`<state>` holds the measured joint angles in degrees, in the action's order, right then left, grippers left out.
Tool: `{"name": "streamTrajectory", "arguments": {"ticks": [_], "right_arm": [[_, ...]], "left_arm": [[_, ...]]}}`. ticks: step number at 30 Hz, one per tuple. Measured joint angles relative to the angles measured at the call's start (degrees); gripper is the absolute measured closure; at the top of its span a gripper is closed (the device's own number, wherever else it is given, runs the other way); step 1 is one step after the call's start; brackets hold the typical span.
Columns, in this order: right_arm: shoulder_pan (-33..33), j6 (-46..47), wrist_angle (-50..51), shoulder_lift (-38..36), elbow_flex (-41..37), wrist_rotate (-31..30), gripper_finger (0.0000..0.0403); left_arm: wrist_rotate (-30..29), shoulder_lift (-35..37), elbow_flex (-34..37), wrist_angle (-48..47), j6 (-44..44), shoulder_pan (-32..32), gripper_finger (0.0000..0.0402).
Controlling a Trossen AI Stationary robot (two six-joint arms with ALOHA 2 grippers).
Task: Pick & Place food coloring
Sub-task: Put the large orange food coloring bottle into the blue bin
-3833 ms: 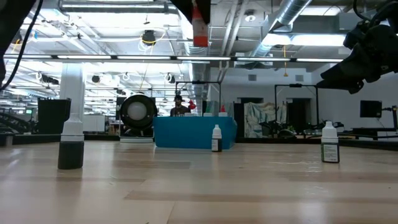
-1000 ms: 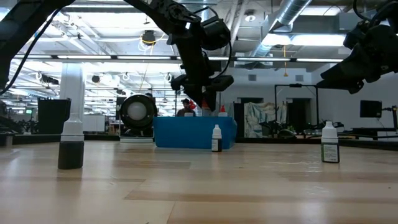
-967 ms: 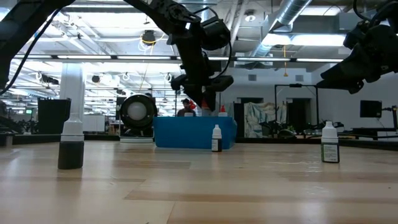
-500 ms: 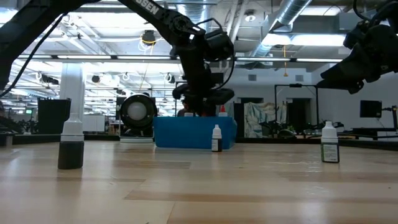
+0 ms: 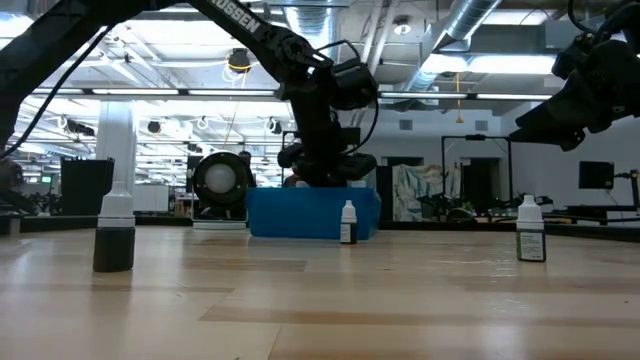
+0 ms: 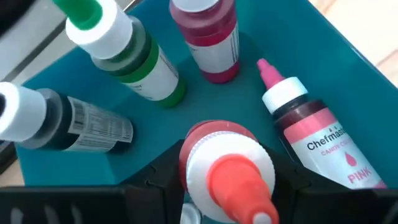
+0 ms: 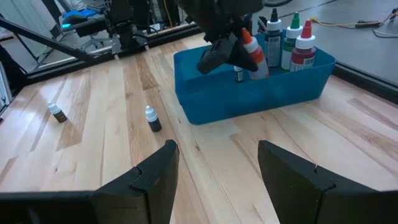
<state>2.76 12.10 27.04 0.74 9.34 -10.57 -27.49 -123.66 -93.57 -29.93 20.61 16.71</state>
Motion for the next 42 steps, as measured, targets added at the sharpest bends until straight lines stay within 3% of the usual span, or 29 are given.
{"name": "streamTrajectory", "arguments": {"ticks": [13, 30, 42], "right_arm": [[0.0, -0.1, 0.4, 0.0, 0.0, 0.0, 0.0196], [0.0, -0.1, 0.4, 0.0, 0.0, 0.0, 0.0196], [0.0, 0.0, 0.4, 0.0, 0.0, 0.0, 0.0196]], "left_arm": [[0.5, -0.3, 0.0, 0.3, 0.5, 0.0, 0.0259], [1.3, -0.5, -0.4, -0.1, 0.4, 0.0, 0.0182], [1.8, -0.5, -0.4, -1.4, 1.5, 0.0, 0.0177]]}}
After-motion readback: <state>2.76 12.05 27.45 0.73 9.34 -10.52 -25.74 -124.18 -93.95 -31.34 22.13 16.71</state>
